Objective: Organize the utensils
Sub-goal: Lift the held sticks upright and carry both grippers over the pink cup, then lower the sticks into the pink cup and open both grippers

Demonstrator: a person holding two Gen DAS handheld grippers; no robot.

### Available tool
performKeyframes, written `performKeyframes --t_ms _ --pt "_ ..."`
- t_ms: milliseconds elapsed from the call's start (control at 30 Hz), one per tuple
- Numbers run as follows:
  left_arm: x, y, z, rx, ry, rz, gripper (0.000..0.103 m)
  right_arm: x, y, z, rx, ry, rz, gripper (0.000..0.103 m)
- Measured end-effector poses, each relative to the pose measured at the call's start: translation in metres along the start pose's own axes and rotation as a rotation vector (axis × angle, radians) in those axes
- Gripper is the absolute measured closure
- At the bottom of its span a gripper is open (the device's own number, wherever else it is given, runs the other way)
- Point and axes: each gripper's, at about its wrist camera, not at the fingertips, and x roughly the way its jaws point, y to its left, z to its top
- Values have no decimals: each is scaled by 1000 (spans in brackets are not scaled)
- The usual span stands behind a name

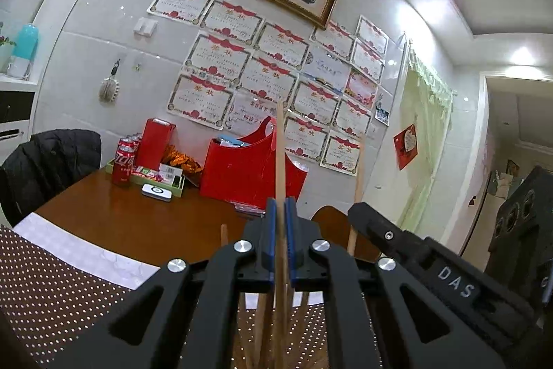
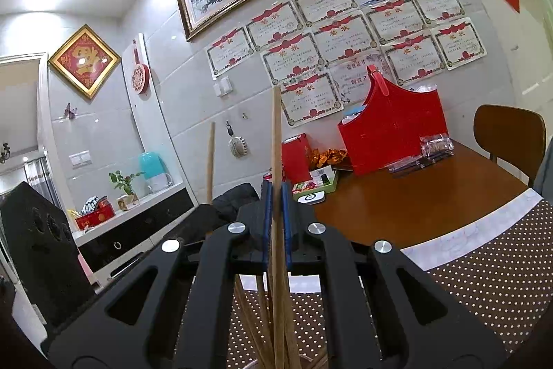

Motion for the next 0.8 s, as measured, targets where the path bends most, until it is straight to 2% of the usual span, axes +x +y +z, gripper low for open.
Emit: performKeyframes --t_ms 500,533,567,600,633,733,800 --pt "7 5 -28 26 64 6 96 -3 4 -10 -35 55 -13 96" --pt "6 4 -29 33 74 6 86 -4 4 -10 -34 67 -11 90" --pt "5 4 -30 35 76 10 76 -6 4 -10 -31 74 -13 80" --pt "0 4 -29 31 66 18 60 -10 4 -9 -26 70 -20 35" --pt "-4 5 -29 29 59 26 52 -17 2 -7 -12 47 -25 13" --pt "-17 3 -23 43 48 38 42 -34 0 -1 0 4 -37 12" --pt "-28 0 -16 58 38 47 32 -46 -2 6 13 -13 -49 6"
